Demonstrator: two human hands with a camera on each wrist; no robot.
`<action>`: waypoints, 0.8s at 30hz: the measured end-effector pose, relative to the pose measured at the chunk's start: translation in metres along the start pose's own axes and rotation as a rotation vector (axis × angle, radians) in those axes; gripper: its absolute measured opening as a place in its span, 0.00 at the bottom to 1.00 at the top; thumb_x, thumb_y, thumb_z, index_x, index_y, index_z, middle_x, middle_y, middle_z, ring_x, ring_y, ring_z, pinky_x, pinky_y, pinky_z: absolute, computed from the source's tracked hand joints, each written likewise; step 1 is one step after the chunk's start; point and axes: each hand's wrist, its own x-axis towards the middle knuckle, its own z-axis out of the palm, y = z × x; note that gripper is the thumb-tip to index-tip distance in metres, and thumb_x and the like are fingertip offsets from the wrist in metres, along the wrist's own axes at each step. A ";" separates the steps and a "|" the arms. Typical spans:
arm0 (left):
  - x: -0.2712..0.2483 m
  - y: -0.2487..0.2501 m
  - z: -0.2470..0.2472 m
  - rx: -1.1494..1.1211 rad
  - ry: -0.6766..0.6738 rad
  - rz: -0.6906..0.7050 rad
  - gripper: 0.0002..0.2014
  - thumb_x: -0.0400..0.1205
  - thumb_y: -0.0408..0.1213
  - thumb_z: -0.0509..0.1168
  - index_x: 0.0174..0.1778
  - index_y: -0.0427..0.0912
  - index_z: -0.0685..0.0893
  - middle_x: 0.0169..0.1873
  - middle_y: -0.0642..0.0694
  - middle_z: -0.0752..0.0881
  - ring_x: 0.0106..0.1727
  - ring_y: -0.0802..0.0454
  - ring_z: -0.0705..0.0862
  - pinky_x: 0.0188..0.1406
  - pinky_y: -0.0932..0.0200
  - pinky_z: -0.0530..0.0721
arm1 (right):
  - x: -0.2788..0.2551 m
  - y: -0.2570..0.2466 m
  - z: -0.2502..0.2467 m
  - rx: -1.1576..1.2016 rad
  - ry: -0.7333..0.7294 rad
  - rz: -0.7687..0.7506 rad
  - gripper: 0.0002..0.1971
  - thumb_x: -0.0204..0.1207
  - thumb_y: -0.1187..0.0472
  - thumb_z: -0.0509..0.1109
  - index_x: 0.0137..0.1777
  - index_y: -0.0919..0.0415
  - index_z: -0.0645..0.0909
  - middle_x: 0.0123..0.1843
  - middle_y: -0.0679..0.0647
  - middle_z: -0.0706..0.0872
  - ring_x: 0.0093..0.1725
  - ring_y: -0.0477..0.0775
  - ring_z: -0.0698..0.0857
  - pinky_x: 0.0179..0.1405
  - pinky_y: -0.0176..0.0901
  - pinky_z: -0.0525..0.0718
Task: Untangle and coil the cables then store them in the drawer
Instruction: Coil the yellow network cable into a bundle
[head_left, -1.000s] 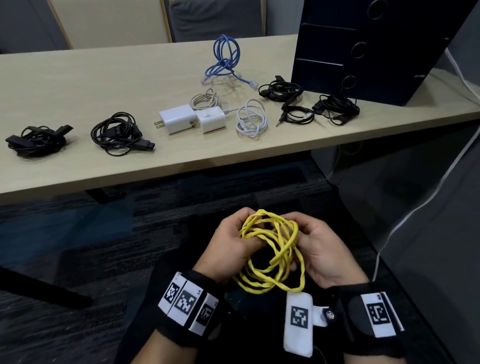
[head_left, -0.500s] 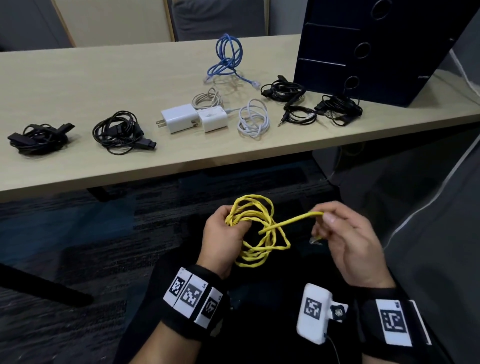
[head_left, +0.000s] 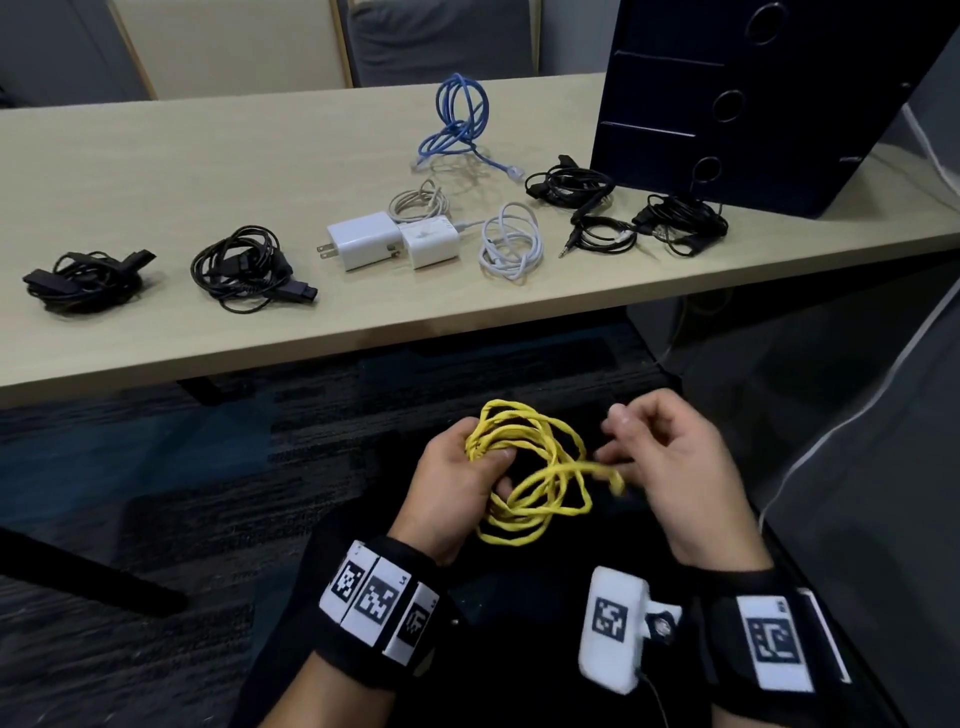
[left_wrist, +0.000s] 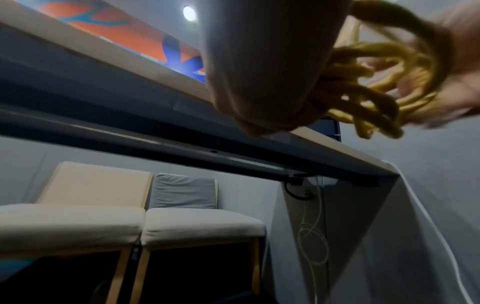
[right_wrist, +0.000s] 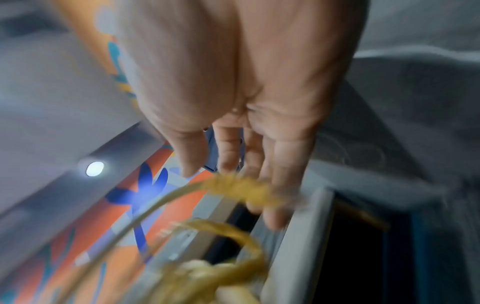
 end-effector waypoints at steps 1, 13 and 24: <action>-0.001 0.001 0.002 -0.024 -0.018 0.010 0.05 0.83 0.24 0.63 0.52 0.29 0.82 0.32 0.37 0.83 0.27 0.49 0.80 0.26 0.60 0.82 | 0.004 0.005 -0.006 -0.036 0.023 -0.025 0.05 0.79 0.55 0.72 0.41 0.52 0.83 0.39 0.53 0.88 0.39 0.57 0.88 0.39 0.54 0.87; -0.003 0.000 0.004 -0.188 -0.133 -0.011 0.06 0.83 0.24 0.62 0.53 0.31 0.82 0.30 0.38 0.77 0.21 0.56 0.73 0.19 0.64 0.75 | -0.002 0.028 0.001 0.605 -0.236 0.211 0.07 0.73 0.64 0.69 0.38 0.65 0.74 0.28 0.54 0.80 0.29 0.50 0.80 0.27 0.36 0.82; 0.000 0.002 -0.009 -0.172 -0.195 -0.065 0.10 0.78 0.20 0.68 0.53 0.35 0.80 0.30 0.44 0.83 0.20 0.57 0.71 0.17 0.66 0.71 | 0.002 0.030 -0.037 -0.367 0.260 -0.538 0.08 0.68 0.65 0.81 0.41 0.53 0.86 0.37 0.48 0.83 0.37 0.41 0.79 0.39 0.27 0.75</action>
